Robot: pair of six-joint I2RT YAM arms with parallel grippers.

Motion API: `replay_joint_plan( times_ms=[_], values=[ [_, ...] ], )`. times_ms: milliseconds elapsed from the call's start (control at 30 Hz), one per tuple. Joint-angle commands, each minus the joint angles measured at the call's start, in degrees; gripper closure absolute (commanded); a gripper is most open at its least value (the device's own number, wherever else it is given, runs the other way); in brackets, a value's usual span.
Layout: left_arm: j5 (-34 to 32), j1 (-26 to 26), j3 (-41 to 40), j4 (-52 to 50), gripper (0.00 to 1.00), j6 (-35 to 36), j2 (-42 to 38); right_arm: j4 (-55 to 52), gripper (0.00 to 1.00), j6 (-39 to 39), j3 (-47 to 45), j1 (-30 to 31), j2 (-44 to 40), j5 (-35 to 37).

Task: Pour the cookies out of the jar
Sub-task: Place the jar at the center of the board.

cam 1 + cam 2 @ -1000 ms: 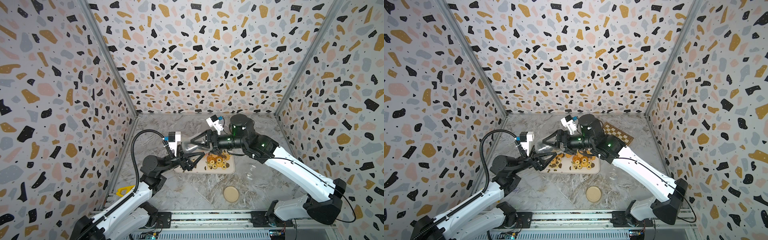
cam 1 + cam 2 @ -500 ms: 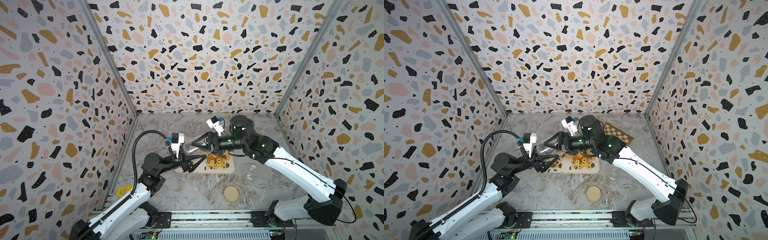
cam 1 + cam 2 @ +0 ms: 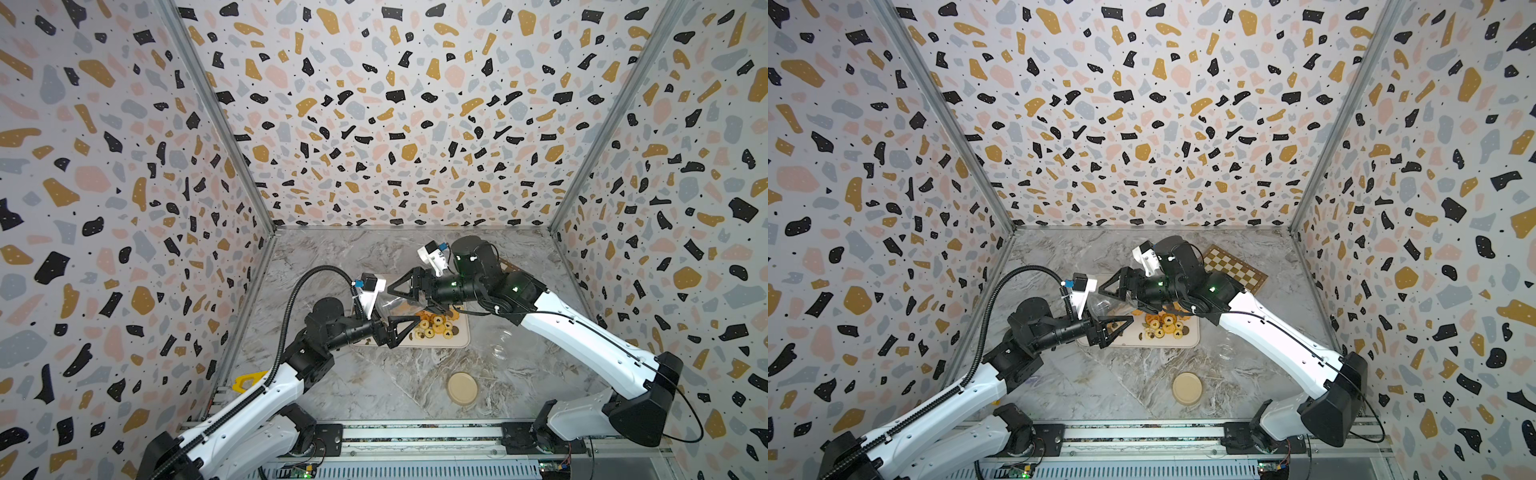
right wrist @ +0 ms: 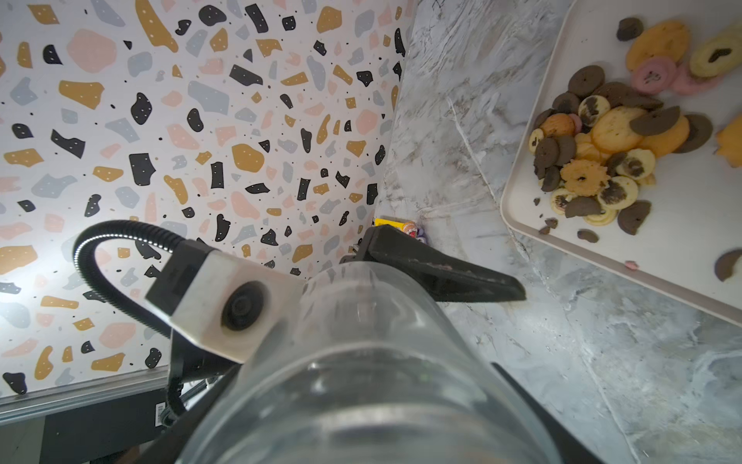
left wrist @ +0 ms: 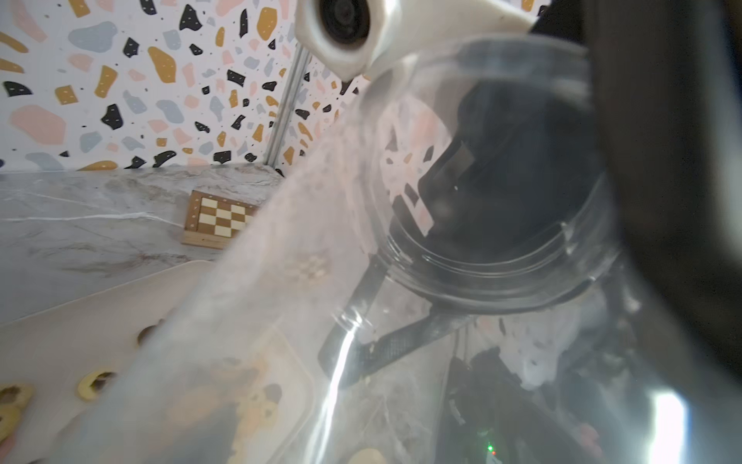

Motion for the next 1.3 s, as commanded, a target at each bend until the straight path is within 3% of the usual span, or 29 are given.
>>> replay_joint_plan(
  times_ms=[0,167,233,300,467,600,700,900,1033,1267],
  values=[
    [-8.3,0.16,-2.19,-8.27,0.01,0.16,-3.86,4.6,1.0,-1.2,2.73,-0.73,-4.2,-2.57],
    [-13.95,0.15,-1.21,-11.18,0.01,-1.94,-14.09,-0.35,1.0,-5.13,2.12,-1.78,-4.2,0.93],
    [-16.67,0.15,1.95,-17.6,0.01,-0.89,-16.51,-3.08,1.0,-7.8,3.0,-1.61,-3.9,3.8],
    [-22.94,0.16,6.62,-29.1,0.01,1.67,-17.83,-9.02,1.0,-12.06,4.81,-0.26,-3.12,11.01],
    [-46.49,0.24,19.09,-56.83,0.01,3.07,-15.86,-16.79,1.0,-17.15,-0.61,8.87,-3.23,31.01],
    [-53.38,0.8,22.0,-65.75,0.01,2.33,-13.82,-15.52,1.0,-15.71,-7.48,18.93,-3.92,40.24],
    [-53.28,1.88,20.91,-66.29,0.01,-0.3,-12.8,-17.56,1.0,-13.79,-9.68,25.55,-2.1,45.49],
    [-48.84,4.59,18.6,-64.63,0.01,-4.8,-11.15,-16.07,1.0,-11.06,-14.68,32.06,-0.12,48.35],
    [-40.54,8.21,16.73,-62.81,0.01,-8.78,-10.88,-16.03,1.0,-10.21,-15.1,34.57,2.49,50.51],
    [-37.63,8.3,15.63,-62.32,0.01,-8.65,-11.32,-11.35,1.0,-11.53,-17.4,35.34,5.64,51.68]
  ],
)
